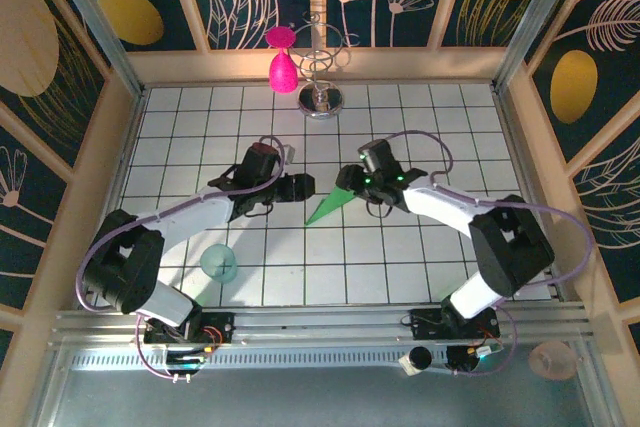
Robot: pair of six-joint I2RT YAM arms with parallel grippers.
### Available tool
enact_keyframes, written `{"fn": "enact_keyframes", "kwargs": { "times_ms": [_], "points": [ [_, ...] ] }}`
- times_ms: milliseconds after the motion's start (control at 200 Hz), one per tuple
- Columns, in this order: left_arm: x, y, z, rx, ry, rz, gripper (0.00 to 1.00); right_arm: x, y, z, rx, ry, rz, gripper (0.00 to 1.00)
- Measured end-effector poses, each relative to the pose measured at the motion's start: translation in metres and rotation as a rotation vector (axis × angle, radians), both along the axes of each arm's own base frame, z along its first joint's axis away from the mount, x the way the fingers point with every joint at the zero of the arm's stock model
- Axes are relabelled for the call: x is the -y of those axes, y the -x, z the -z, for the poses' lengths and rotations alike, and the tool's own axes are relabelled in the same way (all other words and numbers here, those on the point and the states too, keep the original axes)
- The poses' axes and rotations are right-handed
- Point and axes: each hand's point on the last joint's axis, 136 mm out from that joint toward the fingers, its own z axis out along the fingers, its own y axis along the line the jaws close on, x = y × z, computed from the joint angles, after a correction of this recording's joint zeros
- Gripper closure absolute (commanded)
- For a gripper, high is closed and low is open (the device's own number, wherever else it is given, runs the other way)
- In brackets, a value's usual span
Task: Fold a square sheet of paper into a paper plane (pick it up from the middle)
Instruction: Fold the wing for the fifth time at the center of the table, then turn over the paper plane at the center of the table.
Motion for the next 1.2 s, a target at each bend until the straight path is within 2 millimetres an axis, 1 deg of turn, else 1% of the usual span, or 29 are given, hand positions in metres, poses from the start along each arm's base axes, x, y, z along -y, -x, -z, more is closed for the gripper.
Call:
{"fn": "enact_keyframes", "kwargs": {
  "times_ms": [65, 180, 250, 360, 456, 566, 726, 871, 931, 1106, 1201],
  "points": [
    [-0.011, -0.001, 0.007, 0.0, -0.03, -0.042, 0.19, -0.014, 0.003, 0.009, -0.03, 0.022, 0.003, 0.34],
    [-0.027, 0.002, 0.02, -0.007, -0.077, -0.094, 0.11, -0.026, 0.001, 0.022, -0.073, 0.071, 0.049, 0.32],
    [-0.034, 0.003, 0.025, -0.008, -0.097, -0.119, 0.07, -0.028, -0.001, 0.028, -0.088, 0.101, 0.081, 0.31],
    [-0.043, 0.004, 0.027, 0.006, -0.119, -0.151, 0.04, -0.027, -0.004, 0.035, -0.109, 0.139, 0.123, 0.31],
    [-0.046, 0.003, 0.027, 0.015, -0.127, -0.164, 0.03, -0.025, -0.007, 0.042, -0.129, 0.169, 0.153, 0.31],
    [-0.048, 0.002, 0.028, 0.019, -0.135, -0.174, 0.01, -0.024, -0.009, 0.047, -0.147, 0.194, 0.178, 0.34],
    [-0.05, 0.001, 0.029, 0.017, -0.138, -0.177, 0.01, -0.017, -0.001, 0.05, -0.17, 0.24, 0.215, 0.39],
    [-0.05, 0.002, 0.035, 0.003, -0.148, -0.176, 0.01, -0.013, 0.008, 0.051, -0.186, 0.272, 0.234, 0.42],
    [-0.05, 0.002, 0.038, -0.002, -0.152, -0.176, 0.01, -0.012, 0.011, 0.049, -0.185, 0.279, 0.242, 0.43],
    [-0.05, 0.002, 0.043, -0.014, -0.161, -0.174, 0.01, -0.009, 0.014, 0.039, -0.176, 0.264, 0.264, 0.51],
    [-0.049, 0.001, 0.045, -0.018, -0.164, -0.174, 0.01, -0.006, 0.016, 0.037, -0.175, 0.259, 0.277, 0.55]
  ]
}}
